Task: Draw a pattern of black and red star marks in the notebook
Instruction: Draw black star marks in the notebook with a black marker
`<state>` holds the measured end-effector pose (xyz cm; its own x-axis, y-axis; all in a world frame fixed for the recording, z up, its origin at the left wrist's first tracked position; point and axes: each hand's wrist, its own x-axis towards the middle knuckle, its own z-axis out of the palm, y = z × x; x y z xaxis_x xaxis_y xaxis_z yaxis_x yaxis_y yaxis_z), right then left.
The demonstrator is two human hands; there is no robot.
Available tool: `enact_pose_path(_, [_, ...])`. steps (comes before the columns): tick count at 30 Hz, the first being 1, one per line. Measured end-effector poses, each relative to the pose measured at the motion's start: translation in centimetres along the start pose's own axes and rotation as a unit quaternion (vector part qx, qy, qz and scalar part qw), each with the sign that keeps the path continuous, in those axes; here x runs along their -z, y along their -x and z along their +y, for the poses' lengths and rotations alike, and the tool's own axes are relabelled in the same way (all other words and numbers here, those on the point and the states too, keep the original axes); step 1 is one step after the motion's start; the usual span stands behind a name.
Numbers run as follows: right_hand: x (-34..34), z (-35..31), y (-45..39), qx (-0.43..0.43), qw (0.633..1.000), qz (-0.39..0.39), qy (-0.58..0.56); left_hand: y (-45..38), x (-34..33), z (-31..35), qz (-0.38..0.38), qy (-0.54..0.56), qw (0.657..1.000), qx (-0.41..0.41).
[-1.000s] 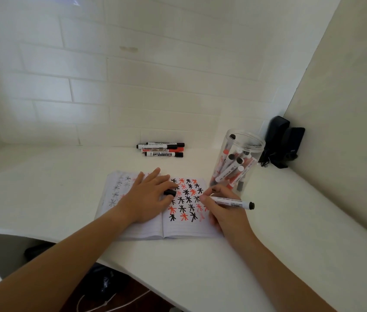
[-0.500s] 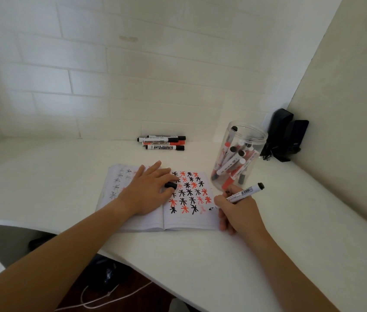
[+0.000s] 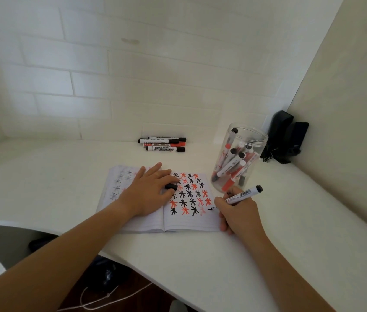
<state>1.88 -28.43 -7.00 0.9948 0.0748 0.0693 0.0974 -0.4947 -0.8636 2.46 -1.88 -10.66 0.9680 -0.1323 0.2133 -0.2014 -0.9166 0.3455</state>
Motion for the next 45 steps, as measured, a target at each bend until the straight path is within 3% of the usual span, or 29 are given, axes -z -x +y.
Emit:
enact_pose_path(27, [-0.27,0.43,-0.32,0.036,0.999,-0.002,0.013,-0.09,0.03,-0.04,-0.005,-0.004,1.0,0.005])
enact_pose_path(38, [-0.18,0.63,-0.55,0.016,0.999,0.033,0.003,-0.11,0.05,-0.12,-0.01,-0.005,1.0,0.009])
enact_pose_path(45, [-0.22,0.84,-0.67,0.031,0.999,-0.017,0.014,0.1,0.27,0.14,-0.005,0.012,1.0,0.002])
